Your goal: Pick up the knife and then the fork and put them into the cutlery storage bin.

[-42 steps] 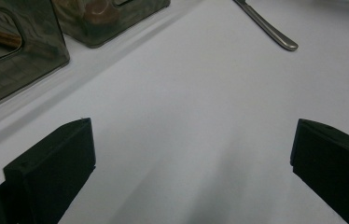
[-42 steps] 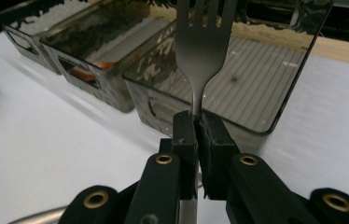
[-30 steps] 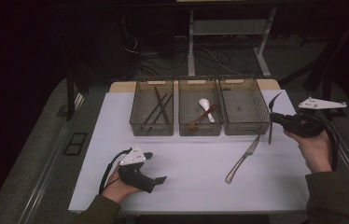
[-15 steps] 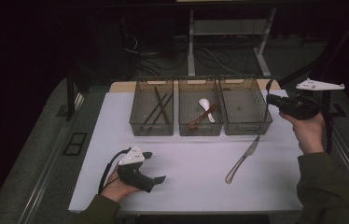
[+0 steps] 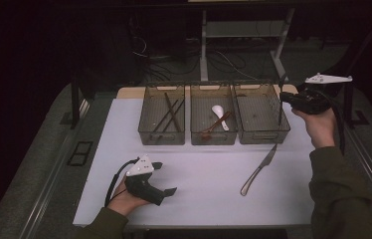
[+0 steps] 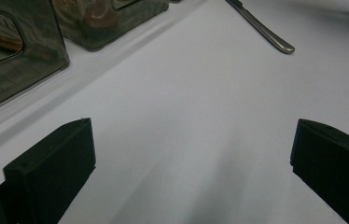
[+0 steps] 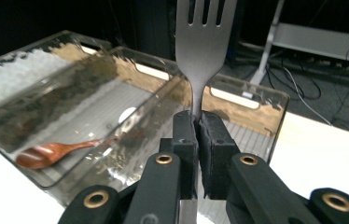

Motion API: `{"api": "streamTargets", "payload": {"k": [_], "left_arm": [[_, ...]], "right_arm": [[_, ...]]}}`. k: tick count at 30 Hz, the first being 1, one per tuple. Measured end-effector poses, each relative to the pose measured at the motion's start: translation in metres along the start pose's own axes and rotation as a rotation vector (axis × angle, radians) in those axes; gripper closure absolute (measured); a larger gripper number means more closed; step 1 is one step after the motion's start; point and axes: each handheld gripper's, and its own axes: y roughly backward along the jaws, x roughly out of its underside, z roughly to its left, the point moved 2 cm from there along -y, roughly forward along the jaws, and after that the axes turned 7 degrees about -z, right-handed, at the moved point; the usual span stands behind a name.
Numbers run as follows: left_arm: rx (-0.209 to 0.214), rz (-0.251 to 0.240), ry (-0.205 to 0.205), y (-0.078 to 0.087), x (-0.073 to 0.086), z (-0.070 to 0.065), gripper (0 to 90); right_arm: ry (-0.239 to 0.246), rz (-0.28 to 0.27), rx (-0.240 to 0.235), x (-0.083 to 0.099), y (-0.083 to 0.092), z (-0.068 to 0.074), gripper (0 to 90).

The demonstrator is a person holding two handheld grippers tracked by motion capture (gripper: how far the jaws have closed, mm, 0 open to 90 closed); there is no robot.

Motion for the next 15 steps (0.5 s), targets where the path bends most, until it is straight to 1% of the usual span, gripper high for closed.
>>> {"api": "streamTargets", "payload": {"k": [2,8,12,15], "left_arm": [[0.001,0.0,0.0,0.0,0.0,0.0,0.0],[0.002,0.001,0.001,0.0,0.0,0.0,0.0],[0.002,0.002,0.003,0.0,0.0,0.0,0.0],[0.002,0.003,0.004,0.0,0.0,0.0,0.0]], "right_arm": [[-0.006,0.03,0.006,0.003,-0.006,-0.003,84.9],[-0.002,0.129,0.025,0.016,-0.02,-0.01,84.9],[-0.012,0.184,0.023,0.021,-0.027,-0.012,84.8],[0.001,0.225,0.031,0.025,-0.031,-0.012,84.8]]}}
